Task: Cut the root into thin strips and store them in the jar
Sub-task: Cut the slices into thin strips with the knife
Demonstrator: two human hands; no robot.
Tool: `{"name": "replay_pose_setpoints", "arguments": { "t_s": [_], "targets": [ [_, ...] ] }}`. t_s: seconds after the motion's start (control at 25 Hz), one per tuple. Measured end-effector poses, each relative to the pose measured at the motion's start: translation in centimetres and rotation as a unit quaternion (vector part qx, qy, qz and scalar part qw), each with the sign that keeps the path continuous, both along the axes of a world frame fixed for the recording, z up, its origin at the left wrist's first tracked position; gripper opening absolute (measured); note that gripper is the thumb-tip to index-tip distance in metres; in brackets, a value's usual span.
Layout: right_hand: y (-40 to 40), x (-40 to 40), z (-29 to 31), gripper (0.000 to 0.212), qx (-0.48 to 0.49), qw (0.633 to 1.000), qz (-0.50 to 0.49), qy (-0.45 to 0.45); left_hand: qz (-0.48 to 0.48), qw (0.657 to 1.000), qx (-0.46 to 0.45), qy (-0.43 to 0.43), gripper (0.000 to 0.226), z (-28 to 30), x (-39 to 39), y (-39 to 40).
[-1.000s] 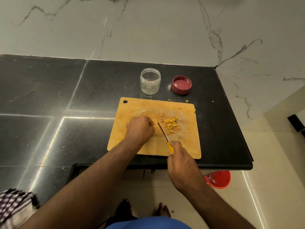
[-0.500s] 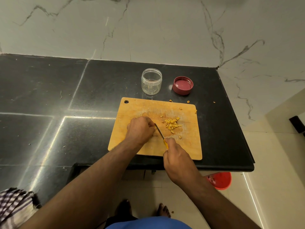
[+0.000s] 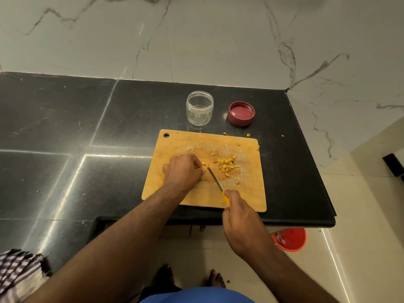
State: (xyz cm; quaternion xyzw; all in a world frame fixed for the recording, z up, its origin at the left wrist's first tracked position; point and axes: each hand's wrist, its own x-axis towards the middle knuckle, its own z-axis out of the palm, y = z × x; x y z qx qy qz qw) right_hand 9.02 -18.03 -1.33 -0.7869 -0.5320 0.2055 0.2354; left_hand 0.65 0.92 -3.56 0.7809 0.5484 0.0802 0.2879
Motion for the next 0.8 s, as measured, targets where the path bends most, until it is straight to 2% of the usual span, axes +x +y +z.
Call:
{"name": "replay_pose_setpoints", "arguments": {
  "t_s": [0.44,0.64,0.8],
  "targets": [
    [2.7,-0.3,0.2,0.030,-0.043,0.999,0.024,-0.019,0.009,1.000,-0.002,-0.006,0.008,0.0,-0.1,0.0],
    [0.6,-0.3,0.3,0.027,-0.048,0.998,0.028,-0.010,0.008,1.000,-0.002,-0.010,0.006,-0.1,-0.2,0.0],
    [-0.7,-0.1,0.3,0.031,-0.015,1.000,-0.006,0.002,-0.001,1.000,0.000,-0.008,0.011,0.0,-0.3,0.1]
  ]
}}
